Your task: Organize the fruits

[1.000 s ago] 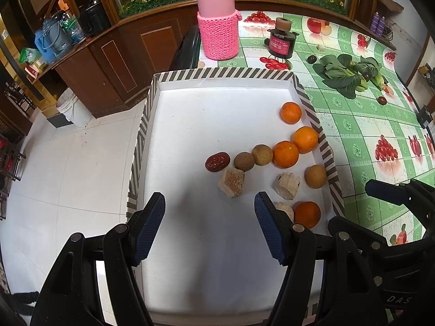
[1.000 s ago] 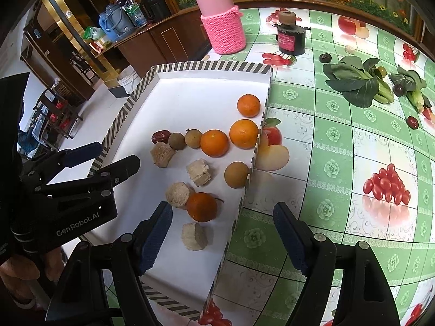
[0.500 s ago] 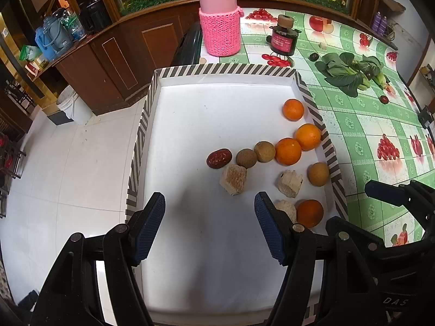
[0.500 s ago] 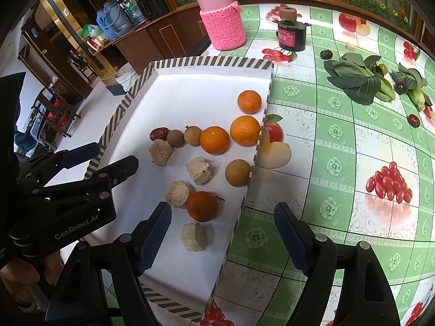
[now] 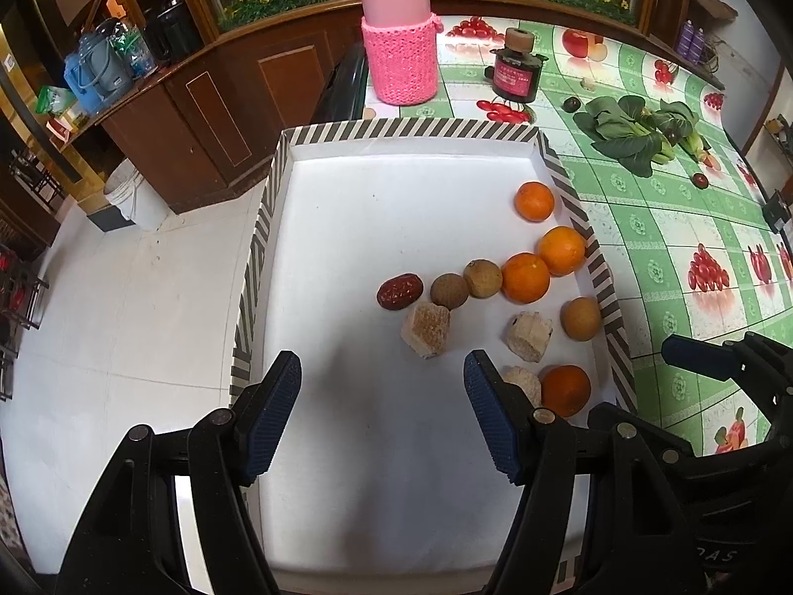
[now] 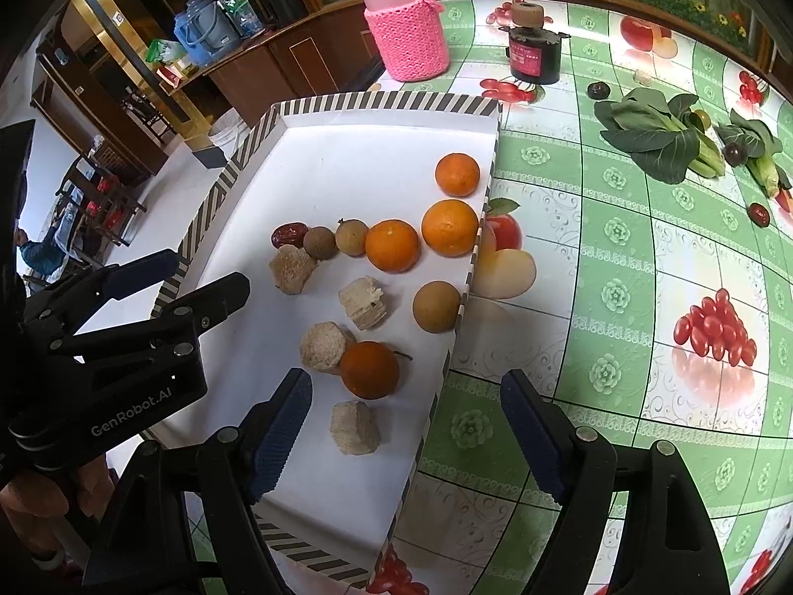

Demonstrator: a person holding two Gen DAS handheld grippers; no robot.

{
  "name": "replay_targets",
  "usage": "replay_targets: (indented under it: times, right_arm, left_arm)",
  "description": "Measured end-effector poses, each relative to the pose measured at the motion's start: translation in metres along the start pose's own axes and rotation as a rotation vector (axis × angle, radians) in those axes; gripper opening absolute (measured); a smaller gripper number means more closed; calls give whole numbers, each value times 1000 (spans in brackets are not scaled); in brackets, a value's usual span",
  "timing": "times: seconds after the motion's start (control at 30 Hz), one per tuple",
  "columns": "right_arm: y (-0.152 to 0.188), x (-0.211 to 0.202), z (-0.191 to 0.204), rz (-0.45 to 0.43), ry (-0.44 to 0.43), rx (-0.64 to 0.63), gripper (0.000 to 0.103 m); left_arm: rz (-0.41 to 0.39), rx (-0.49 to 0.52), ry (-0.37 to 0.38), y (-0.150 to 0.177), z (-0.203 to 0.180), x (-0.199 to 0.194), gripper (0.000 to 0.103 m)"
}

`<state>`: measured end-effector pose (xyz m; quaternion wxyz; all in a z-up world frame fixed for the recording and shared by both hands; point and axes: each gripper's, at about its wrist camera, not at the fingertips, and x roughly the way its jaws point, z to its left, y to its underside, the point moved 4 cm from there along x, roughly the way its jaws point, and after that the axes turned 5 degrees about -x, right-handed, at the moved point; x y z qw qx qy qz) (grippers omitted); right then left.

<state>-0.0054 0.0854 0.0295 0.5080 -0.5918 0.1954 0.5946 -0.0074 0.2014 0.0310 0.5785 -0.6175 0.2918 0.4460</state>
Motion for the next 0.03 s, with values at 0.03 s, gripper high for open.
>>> replay_targets:
  times: [0.03]
  right_arm:
    - [0,1,0,0,0,1,80]
  left_arm:
    - [7,-3,0,0,0,1,68]
